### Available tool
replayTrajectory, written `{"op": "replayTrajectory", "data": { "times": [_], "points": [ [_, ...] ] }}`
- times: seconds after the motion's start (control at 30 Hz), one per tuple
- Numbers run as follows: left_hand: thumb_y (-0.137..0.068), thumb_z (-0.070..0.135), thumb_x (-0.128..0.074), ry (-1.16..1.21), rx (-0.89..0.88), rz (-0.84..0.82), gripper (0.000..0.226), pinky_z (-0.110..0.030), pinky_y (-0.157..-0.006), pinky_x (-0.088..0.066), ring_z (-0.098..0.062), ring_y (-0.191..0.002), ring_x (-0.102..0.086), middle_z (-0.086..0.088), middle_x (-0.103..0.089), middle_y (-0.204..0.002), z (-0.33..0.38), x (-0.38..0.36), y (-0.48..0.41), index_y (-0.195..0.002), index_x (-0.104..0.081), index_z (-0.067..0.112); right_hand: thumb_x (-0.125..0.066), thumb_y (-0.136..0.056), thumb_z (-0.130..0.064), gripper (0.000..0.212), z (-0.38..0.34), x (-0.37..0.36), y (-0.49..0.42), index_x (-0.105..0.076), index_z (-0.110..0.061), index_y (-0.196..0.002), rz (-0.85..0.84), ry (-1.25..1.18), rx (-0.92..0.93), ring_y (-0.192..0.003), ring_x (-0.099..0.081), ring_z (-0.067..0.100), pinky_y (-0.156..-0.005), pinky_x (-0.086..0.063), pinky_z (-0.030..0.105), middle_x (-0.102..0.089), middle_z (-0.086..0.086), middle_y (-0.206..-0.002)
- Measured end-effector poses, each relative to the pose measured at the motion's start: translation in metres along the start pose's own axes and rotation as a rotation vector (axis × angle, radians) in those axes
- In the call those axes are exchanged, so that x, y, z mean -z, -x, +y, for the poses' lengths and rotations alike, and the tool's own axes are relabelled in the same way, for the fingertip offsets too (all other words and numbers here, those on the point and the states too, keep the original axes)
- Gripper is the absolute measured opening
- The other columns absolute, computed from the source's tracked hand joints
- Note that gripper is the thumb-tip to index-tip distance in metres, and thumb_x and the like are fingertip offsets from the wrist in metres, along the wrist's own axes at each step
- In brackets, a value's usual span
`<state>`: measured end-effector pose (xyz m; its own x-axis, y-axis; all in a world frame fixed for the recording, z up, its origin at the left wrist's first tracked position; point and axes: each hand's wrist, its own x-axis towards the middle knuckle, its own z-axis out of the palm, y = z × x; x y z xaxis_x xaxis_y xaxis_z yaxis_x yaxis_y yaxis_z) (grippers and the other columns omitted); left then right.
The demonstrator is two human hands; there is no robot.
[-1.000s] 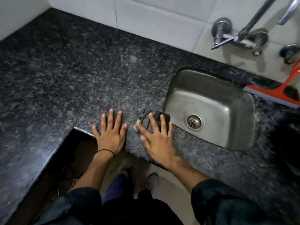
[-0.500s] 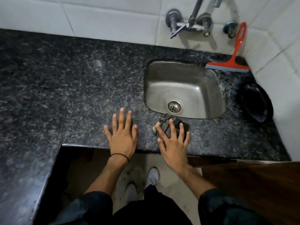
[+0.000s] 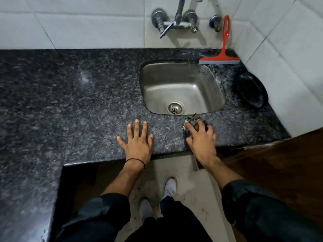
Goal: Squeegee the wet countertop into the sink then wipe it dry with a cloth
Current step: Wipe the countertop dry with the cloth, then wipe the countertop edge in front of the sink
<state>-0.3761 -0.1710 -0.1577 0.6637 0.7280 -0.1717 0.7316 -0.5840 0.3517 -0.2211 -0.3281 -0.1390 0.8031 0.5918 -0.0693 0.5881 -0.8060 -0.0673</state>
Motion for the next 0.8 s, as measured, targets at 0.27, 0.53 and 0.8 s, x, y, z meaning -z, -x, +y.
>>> {"op": "replayTrajectory", "data": {
  "times": [0.27,0.53,0.8],
  "points": [
    [-0.096,0.035,-0.044,-0.019,-0.113,0.108,0.032,-0.063,-0.112,-0.015,-0.031,-0.126,-0.046,-0.008,-0.062,-0.124,0.014,0.028,-0.011,-0.112,-0.065,0.017,-0.068,-0.076,-0.012,0.043,0.003,0.039,-0.001,-0.073,-0.029,-0.115,-0.123,-0.498,0.044,-0.102,-0.065,0.016,-0.087,-0.045,0.019,-0.070,-0.004,-0.116],
    [-0.093,0.031,-0.050,0.309,-0.313,0.075,0.025,-0.041,-0.068,-0.050,-0.041,-0.086,-0.065,-0.017,-0.071,-0.085,0.075,0.042,-0.034,-0.089,-0.067,0.013,-0.060,-0.086,0.001,0.033,0.073,0.102,-0.018,-0.077,-0.017,-0.108,-0.285,-0.998,-0.115,-0.082,-0.063,0.007,-0.067,-0.048,0.010,-0.074,-0.001,-0.100],
    [-0.094,0.027,-0.051,0.266,-0.445,0.077,0.023,-0.038,-0.067,-0.046,-0.038,-0.089,-0.064,-0.015,-0.072,-0.093,0.153,0.058,-0.082,-0.094,-0.069,0.014,-0.066,-0.081,0.003,0.035,0.174,0.138,-0.103,-0.075,-0.024,-0.102,-0.037,-0.840,-0.139,-0.084,-0.062,0.013,-0.075,-0.047,0.022,-0.075,0.008,-0.094]
  ]
}}
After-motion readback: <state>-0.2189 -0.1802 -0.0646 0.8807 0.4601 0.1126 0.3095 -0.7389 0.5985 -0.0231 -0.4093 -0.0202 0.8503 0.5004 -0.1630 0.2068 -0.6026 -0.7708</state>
